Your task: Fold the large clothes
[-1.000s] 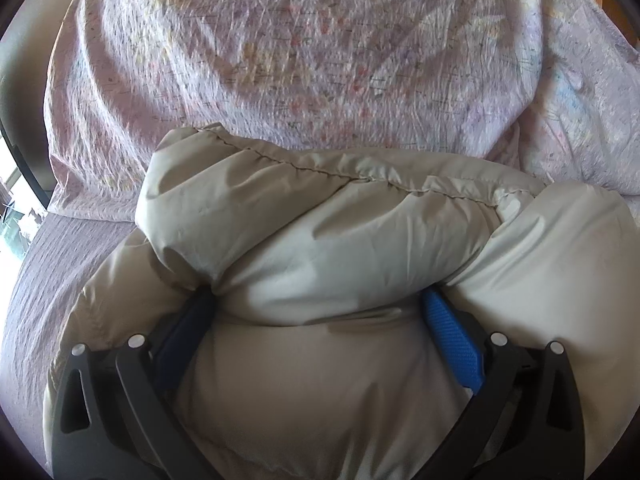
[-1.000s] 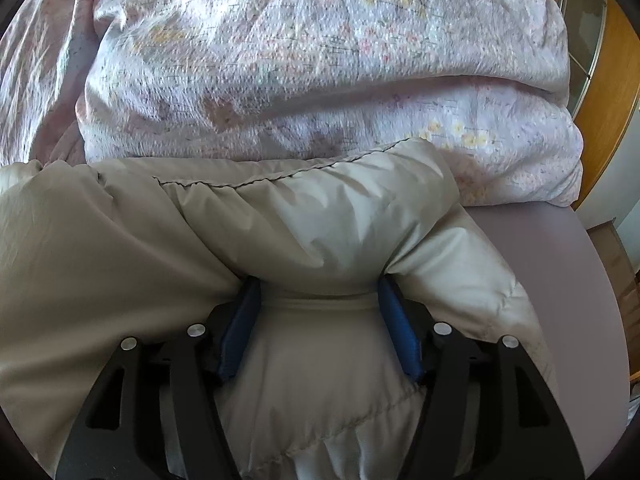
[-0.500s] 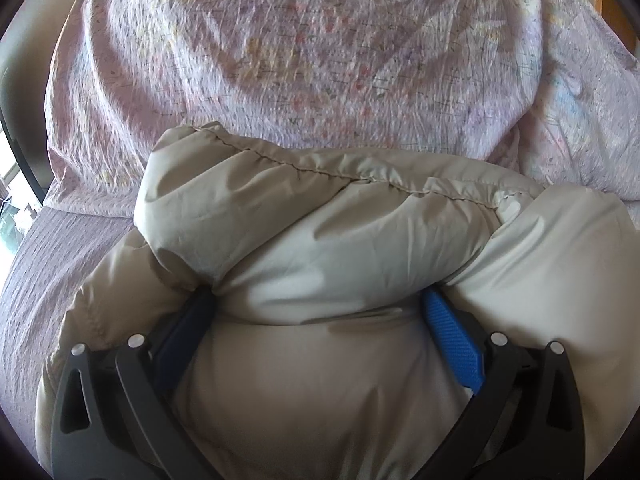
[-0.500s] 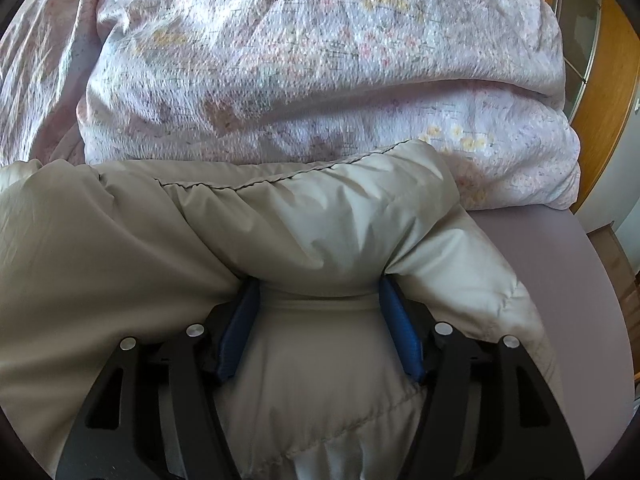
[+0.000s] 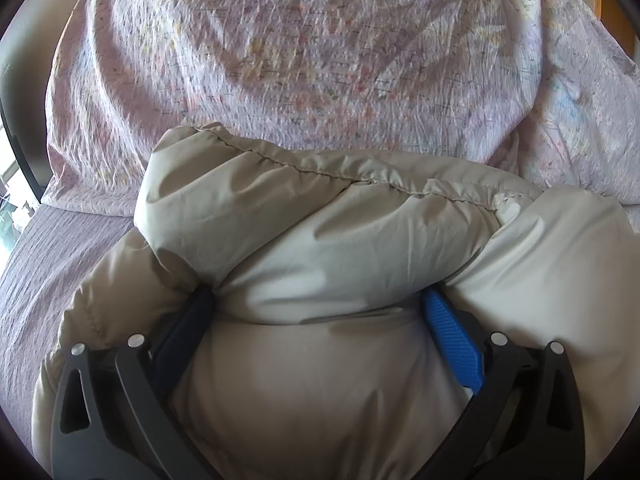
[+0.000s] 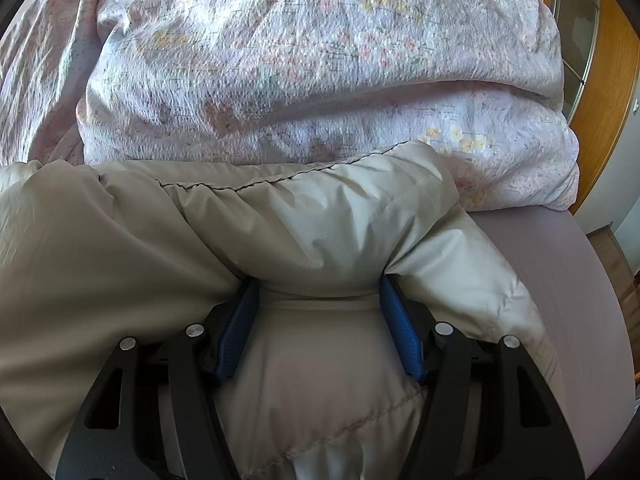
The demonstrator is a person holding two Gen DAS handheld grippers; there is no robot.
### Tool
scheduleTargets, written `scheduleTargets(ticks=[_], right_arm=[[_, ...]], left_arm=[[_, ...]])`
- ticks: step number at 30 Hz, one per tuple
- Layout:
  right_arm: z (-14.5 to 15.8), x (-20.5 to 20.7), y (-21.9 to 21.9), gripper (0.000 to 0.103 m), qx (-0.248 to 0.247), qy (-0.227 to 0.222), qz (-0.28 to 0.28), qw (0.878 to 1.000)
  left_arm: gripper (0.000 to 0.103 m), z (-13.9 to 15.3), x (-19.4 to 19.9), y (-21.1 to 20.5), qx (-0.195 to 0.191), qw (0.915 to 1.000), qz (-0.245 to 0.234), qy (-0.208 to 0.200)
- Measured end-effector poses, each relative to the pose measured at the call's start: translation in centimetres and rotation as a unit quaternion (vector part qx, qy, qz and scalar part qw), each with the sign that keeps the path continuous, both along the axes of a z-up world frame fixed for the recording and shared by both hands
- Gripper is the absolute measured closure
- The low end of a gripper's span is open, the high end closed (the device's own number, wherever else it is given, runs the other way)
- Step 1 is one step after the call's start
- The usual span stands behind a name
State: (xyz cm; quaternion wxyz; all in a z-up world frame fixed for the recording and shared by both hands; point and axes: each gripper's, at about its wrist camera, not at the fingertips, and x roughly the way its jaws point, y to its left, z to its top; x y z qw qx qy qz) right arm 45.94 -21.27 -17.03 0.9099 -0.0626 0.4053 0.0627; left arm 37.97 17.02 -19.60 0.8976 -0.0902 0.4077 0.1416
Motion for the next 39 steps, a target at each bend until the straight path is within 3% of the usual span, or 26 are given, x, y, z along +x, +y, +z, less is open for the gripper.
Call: scheduleTargets(ticks=[14, 19, 23, 26, 29, 33, 39], right_arm=[[-0.5, 0.1, 0.1, 0.038, -0.005, 0.005, 0.0, 1.0], [-0.3, 1.3, 0.3, 0.038, -0.009, 0.039, 0.004, 0.999], [1.3, 2.6, -0.1, 0.037, -0.016, 0.101, -0.003, 0.995], [3.9, 1.6, -2.1, 0.027, -0.007, 0.085, -0.029, 0.996], [5.8, 0.4, -5.2, 0.023, 0.02, 0.08, -0.059, 0.995], [6.1, -0.7, -10.2, 0.022, 0.076, 0.119, -0.107, 0.984], [2.8, -2.0, -14.3, 0.021, 0.167, 0.212, -0.15, 0.951]], left_arm=[[0.002, 0.2, 0.2, -0.1, 0.002, 1.0, 0.0, 0.004], [0.002, 0.8, 0.7, 0.0, 0.007, 0.9998, -0.003, 0.019], [0.002, 2.2, 0.9, 0.1, 0.014, 0.9982, 0.001, 0.059], [0.002, 3.9, -0.2, 0.5, 0.021, 0.9977, 0.0, 0.065], [0.002, 5.8, -2.0, 1.8, 0.022, 0.9978, 0.01, 0.061], [0.002, 7.6, -4.3, 4.8, 0.001, 0.9971, 0.037, 0.067], [0.002, 6.5, -7.1, 7.4, -0.022, 0.9916, 0.069, 0.107]])
